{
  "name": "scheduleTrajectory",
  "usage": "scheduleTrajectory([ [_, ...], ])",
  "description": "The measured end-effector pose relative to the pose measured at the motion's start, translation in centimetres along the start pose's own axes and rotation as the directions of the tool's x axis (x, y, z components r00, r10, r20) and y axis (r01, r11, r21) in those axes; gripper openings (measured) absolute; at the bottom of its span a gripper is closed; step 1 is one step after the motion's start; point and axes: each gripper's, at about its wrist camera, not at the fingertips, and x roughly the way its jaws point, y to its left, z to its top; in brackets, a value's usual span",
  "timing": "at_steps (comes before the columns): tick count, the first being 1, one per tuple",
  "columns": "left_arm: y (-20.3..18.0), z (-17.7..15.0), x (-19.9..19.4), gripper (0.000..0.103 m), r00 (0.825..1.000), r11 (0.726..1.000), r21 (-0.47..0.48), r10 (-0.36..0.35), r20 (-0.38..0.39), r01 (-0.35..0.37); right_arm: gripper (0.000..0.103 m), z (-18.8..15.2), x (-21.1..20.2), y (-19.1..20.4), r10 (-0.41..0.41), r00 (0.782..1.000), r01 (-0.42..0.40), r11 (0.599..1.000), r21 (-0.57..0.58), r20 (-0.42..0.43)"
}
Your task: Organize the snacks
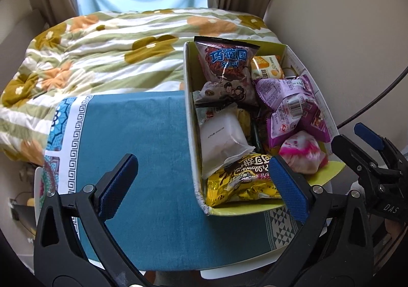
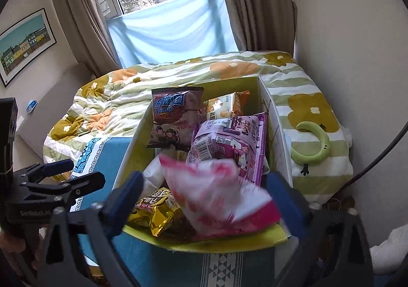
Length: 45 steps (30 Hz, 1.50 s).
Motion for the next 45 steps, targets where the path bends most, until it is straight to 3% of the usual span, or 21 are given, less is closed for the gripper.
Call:
scheduleTrajectory([
  [9, 1.3, -1.5, -0.1, 0.101, 1.000, 1.000, -0.010, 0.010, -0.021, -0.010, 0.103, -1.4, 0.3, -0.2, -0.006, 1.000, 0.006, 1.000, 0.010, -0.014],
  [18, 2.8, -2.4, -6.6, 0.101, 0.995, 1.000, 0.012, 0.007, 0.099, -0.009, 0.103, -1.1, -3.3, 2.2, -0.043, 0.998, 0.044, 0.999, -0.014, 0.053],
  [22, 4.1, -3.6, -11.4, 0.101, 0.980, 0.999, 0.024, 0.037, 0.196, -0.042, 0.103, -1.4, -6.3, 4.5, -0.063, 0.994, 0.065, 0.998, -0.021, 0.089],
  [31, 7.5, -8.5, -20.0, 0.102, 0.923, 0.991, -0.005, 0.124, 0.365, -0.131, 0.103, -3.3, -12.1, 10.0, -0.112, 0.985, 0.118, 0.992, -0.035, 0.130],
  [38, 8.4, -11.7, -22.5, 0.102, 0.908, 0.989, -0.007, 0.138, 0.395, -0.147, 0.103, -5.5, -14.1, 12.7, -0.136, 0.980, 0.146, 0.987, -0.062, 0.144],
  [45, 8.3, -12.5, -22.8, 0.102, 0.904, 0.988, 0.002, 0.143, 0.403, -0.157, 0.103, -6.7, -14.7, 13.8, -0.148, 0.978, 0.158, 0.986, -0.061, 0.146],
])
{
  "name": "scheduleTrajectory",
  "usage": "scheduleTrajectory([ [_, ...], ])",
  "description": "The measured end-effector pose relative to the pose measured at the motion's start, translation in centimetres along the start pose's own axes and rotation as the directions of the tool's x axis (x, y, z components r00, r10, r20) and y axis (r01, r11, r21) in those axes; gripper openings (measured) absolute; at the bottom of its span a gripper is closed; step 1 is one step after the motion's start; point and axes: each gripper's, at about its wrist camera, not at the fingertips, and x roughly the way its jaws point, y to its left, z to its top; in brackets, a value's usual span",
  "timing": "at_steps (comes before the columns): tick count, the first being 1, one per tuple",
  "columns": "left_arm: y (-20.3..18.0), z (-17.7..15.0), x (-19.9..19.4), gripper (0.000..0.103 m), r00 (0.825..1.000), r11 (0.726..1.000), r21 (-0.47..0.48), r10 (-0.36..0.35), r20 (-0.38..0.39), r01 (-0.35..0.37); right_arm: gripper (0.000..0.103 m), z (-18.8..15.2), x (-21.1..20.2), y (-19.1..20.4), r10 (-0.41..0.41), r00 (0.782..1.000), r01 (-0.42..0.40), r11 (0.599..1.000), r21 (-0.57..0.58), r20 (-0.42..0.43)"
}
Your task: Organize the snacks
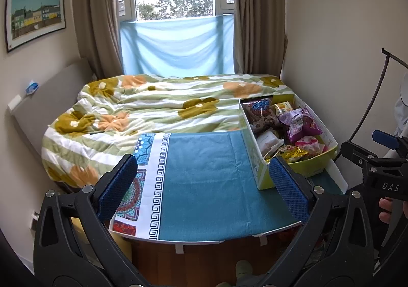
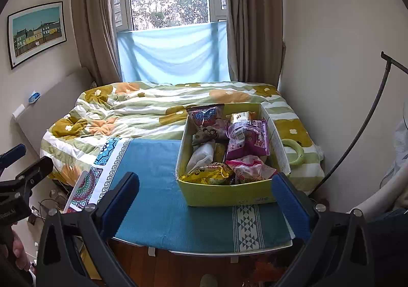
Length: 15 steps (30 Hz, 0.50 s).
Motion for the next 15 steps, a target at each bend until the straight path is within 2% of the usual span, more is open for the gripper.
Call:
scheduleTrajectory([
  [15, -0.54, 0.04, -0.14, 0.102, 1.000, 1.000, -0.005, -0.010, 0.003, 0.010, 0.103, -0.11, -0.13, -0.09, -0.007, 1.000, 0.007, 1.000, 0.008, 0.003],
])
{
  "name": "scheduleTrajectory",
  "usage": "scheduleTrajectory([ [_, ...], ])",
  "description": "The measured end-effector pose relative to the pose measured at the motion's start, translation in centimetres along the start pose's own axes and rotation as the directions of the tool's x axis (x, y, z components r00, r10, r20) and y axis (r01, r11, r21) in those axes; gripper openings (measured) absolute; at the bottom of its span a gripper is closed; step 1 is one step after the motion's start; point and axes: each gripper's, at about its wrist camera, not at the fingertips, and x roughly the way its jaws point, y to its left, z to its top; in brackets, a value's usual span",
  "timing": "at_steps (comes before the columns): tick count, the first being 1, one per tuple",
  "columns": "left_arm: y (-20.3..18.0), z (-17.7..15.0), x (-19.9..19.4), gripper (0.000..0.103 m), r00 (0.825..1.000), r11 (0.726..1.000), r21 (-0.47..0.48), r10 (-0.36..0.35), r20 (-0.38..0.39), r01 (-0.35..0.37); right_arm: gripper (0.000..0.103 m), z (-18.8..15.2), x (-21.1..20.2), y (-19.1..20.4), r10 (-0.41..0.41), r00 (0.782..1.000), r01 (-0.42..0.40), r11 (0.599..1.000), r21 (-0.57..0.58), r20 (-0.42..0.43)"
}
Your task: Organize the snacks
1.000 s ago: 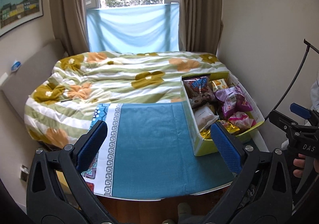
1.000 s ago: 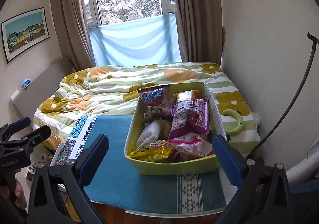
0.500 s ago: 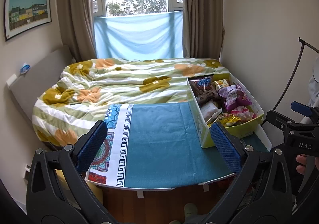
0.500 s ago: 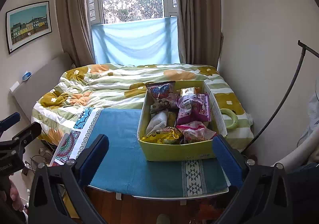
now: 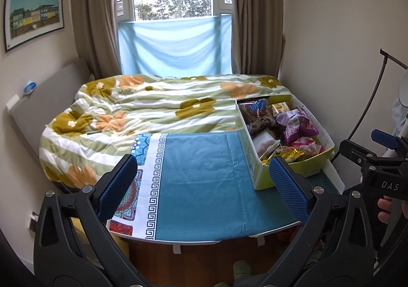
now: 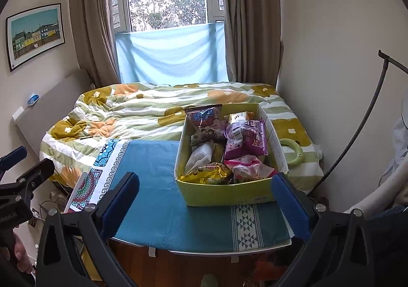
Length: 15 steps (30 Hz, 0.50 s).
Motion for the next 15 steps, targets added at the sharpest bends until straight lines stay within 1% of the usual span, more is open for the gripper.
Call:
scheduleTrajectory([
  [15, -0.22, -0.15, -0.06, 0.102, 1.000, 1.000, -0.005, 0.001, 0.000, 0.000, 0.103, 0.47, -0.26, -0.04, 0.000, 1.000, 0.000, 1.000, 0.003, 0.004],
])
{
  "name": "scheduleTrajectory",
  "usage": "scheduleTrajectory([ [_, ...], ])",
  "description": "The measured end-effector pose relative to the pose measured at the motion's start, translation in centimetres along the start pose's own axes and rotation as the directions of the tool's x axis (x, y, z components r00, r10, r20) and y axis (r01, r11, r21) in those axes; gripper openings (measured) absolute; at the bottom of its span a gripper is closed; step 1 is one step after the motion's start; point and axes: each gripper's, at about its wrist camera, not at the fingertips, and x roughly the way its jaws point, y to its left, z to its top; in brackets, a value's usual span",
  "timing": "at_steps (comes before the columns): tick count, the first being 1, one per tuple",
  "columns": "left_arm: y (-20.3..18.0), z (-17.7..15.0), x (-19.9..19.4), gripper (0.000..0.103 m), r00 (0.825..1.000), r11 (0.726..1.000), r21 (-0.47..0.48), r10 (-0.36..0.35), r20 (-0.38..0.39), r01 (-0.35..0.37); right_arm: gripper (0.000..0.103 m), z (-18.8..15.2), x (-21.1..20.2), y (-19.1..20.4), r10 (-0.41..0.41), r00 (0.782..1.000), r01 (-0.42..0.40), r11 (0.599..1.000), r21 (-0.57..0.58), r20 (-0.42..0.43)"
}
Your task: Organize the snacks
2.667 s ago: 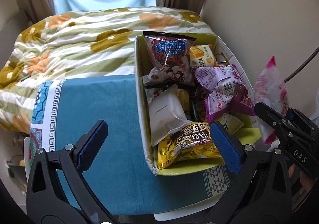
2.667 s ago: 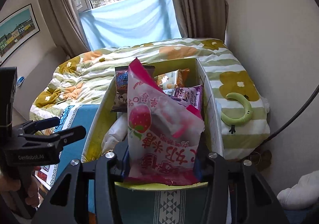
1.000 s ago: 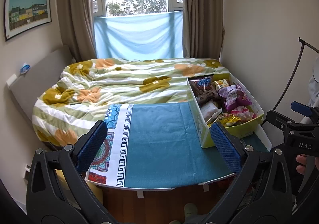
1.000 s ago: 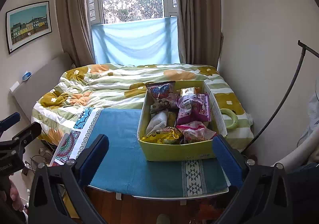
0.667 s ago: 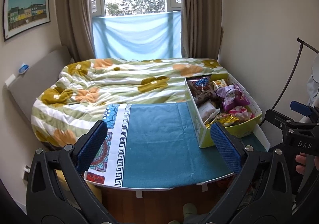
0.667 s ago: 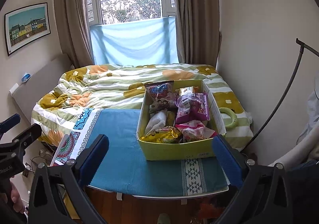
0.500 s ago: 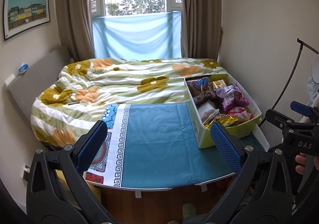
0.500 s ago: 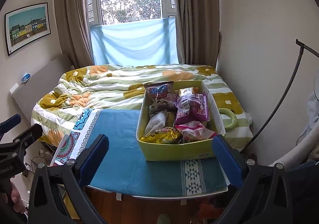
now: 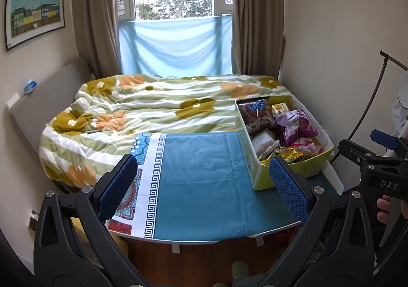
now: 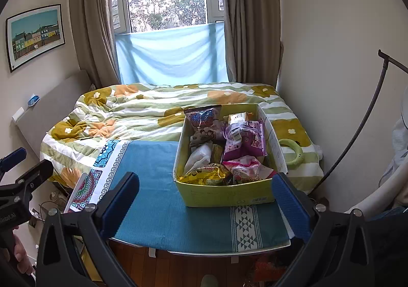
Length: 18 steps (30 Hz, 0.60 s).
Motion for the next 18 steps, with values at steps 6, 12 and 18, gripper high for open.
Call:
scheduleTrajectory([
  [6, -0.02, -0.03, -0.04, 0.102, 1.000, 1.000, 0.000, 0.001, 0.001, -0.001, 0.103, -0.03, -0.23, 0.26, 0.001, 1.000, -0.001, 1.000, -0.002, 0.004],
  [12, -0.10, -0.05, -0.07, 0.102, 1.000, 1.000, 0.000, 0.000, 0.001, 0.000, 0.103, -0.01, -0.33, 0.32, 0.003, 1.000, -0.003, 1.000, -0.001, 0.005],
  [18, -0.11, -0.03, -0.17, 0.102, 1.000, 1.000, -0.001, 0.000, 0.001, 0.000, 0.103, 0.03, -0.33, 0.36, 0.002, 1.000, -0.002, 1.000, -0.001, 0.005],
])
